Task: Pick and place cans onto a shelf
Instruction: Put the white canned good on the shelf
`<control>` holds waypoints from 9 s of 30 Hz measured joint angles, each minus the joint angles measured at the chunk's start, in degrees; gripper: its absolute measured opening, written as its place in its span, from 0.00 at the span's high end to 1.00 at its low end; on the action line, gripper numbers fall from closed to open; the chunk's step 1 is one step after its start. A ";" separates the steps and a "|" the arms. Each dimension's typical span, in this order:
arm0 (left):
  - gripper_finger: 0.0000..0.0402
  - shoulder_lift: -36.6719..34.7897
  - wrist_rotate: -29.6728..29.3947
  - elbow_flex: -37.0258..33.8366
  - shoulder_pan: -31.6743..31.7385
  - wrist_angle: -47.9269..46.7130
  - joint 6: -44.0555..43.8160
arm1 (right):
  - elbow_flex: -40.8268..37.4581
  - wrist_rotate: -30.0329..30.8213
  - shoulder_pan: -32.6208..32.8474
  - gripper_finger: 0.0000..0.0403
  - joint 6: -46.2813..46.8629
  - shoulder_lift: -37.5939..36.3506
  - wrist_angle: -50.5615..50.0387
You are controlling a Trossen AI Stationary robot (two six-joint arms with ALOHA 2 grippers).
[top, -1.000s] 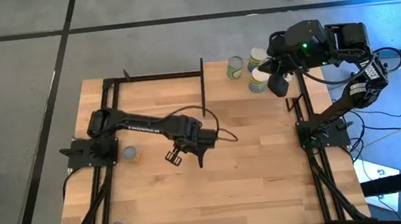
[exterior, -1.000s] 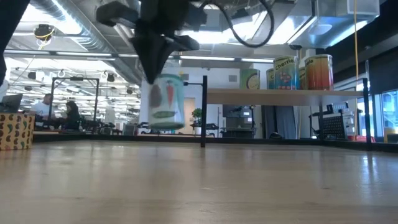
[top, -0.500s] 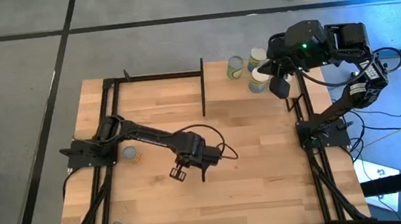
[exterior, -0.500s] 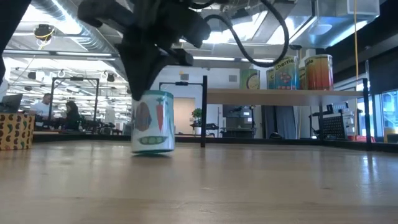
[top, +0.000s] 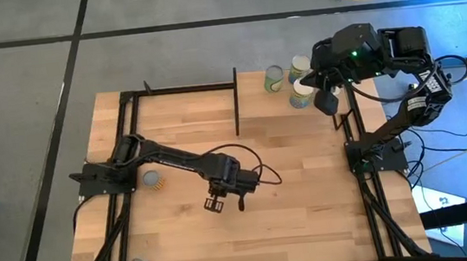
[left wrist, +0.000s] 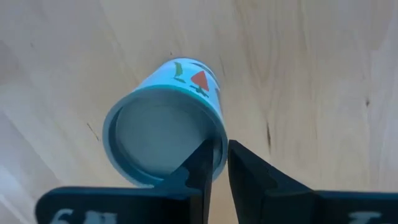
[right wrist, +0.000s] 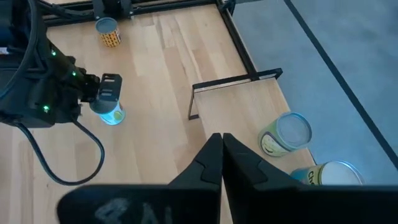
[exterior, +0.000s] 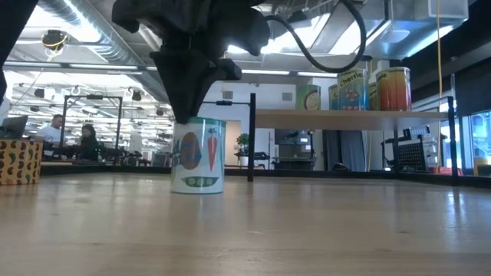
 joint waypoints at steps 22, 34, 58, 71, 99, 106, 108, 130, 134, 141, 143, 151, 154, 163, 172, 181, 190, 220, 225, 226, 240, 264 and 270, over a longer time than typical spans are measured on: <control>0.89 -0.67 -16.01 23.36 2.14 -18.41 -9.04 | -8.03 -7.61 0.21 0.98 -9.35 -0.16 0.05; 0.89 -13.19 -19.64 26.18 2.78 -18.16 -11.47 | -29.91 -18.18 5.44 0.98 -9.05 -0.11 15.61; 0.89 -29.55 -21.56 26.16 2.75 -18.08 -18.37 | -43.02 -21.42 9.10 0.80 -1.38 12.82 54.26; 0.89 -29.57 -21.59 26.16 2.75 -18.09 -19.14 | -41.59 -19.15 10.52 0.79 -4.82 23.84 54.44; 0.89 -29.53 -21.59 26.14 2.75 -18.09 -19.17 | -41.53 -17.55 10.75 0.79 6.05 29.75 61.64; 0.89 -29.53 -21.03 26.14 2.75 -18.09 -19.17 | -41.53 -17.10 10.51 0.79 7.33 30.09 61.42; 0.89 -29.53 -19.97 26.13 2.75 -18.07 -19.17 | -41.53 -17.27 10.51 0.79 7.56 30.10 61.46; 0.89 -29.53 -12.57 26.14 2.47 -18.09 -19.14 | -41.55 -17.65 10.51 0.79 9.09 32.25 62.15; 0.89 -29.53 -12.55 26.12 2.47 -18.07 -19.14 | -41.33 -18.34 10.51 0.79 9.11 33.53 62.60; 0.89 -29.53 -12.55 26.12 2.47 -18.08 -19.14 | -41.27 -18.36 10.51 0.94 8.92 33.86 62.86; 0.89 -29.53 -12.56 26.12 2.47 -18.09 -19.14 | -41.29 -18.16 10.53 0.97 8.65 33.83 62.80; 0.89 -29.53 -12.55 26.12 2.47 -18.09 -18.86 | -41.67 -21.11 10.55 0.99 8.65 31.95 59.64; 0.89 -29.53 -12.57 26.14 2.47 -18.09 -18.75 | -40.34 -21.16 10.60 0.99 7.09 30.01 53.83; 0.89 -29.53 -12.55 26.13 2.47 -18.09 -18.71 | -21.27 -19.99 10.54 0.99 -1.69 27.11 30.63; 0.89 -29.53 -12.53 26.12 2.47 -18.09 -18.66 | -6.24 -12.29 8.86 0.99 -6.96 26.99 10.61; 0.89 -29.53 -12.52 26.14 2.47 -18.09 -15.67 | -2.56 -7.21 2.39 0.99 -9.78 26.96 2.96; 0.89 -29.53 -12.52 26.12 2.47 -18.09 -14.87 | -2.49 -12.30 -7.15 0.99 -13.88 24.37 2.00; 0.89 -29.53 -12.55 26.12 2.47 -18.09 -12.81 | -5.70 -20.96 -22.69 0.99 -16.64 23.65 5.47; 0.89 -29.53 -12.55 26.12 2.47 -18.09 -12.92 | -5.70 -23.88 -22.69 0.99 -16.58 23.65 6.46; 0.89 -29.53 -12.55 26.12 2.47 -18.09 -12.97 | -5.70 -23.91 -22.66 0.99 -16.50 23.65 6.45; 0.89 -29.53 -12.55 26.12 2.47 -18.09 -13.26 | -9.66 -20.43 -22.62 0.99 -14.93 23.52 8.74; 0.89 -29.53 -12.57 26.12 3.13 -18.09 -13.11 | -16.63 -19.84 -20.85 0.99 -15.37 23.23 15.17; 0.89 -29.53 -12.57 26.12 3.13 -18.09 -13.10 | -16.60 -19.88 -20.74 0.97 -15.30 23.21 14.45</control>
